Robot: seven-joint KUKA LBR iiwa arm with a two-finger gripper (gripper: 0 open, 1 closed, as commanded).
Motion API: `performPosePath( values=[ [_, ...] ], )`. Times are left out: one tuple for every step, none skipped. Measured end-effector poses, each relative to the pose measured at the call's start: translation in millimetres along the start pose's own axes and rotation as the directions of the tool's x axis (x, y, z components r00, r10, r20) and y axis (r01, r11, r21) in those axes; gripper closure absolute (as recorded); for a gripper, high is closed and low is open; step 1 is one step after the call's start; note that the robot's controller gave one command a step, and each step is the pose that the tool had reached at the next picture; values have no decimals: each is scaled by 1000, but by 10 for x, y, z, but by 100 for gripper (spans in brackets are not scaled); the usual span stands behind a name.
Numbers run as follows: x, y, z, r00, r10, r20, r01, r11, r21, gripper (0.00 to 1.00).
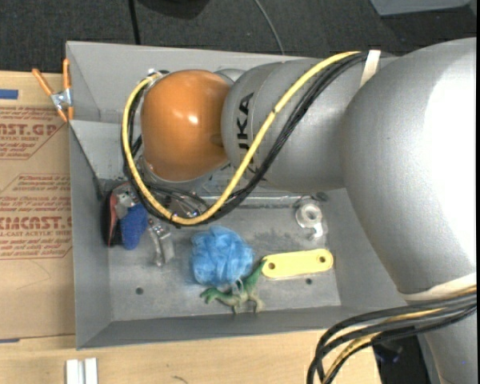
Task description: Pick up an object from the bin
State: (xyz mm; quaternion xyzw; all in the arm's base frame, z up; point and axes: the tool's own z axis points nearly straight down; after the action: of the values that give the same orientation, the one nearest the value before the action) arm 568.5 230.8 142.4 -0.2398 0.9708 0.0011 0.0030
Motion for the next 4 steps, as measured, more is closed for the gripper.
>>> performPosePath(
  values=[
    [-27,-40,376,1000,12,10,-12,1000,-2,0],
    [12,-214,292,993,115,0,-115,993,-3,0],
    [102,-370,302,1000,19,13,-19,1000,-1,0],
    [114,-754,585,1000,24,7,-24,1000,-5,100]
  ],
)
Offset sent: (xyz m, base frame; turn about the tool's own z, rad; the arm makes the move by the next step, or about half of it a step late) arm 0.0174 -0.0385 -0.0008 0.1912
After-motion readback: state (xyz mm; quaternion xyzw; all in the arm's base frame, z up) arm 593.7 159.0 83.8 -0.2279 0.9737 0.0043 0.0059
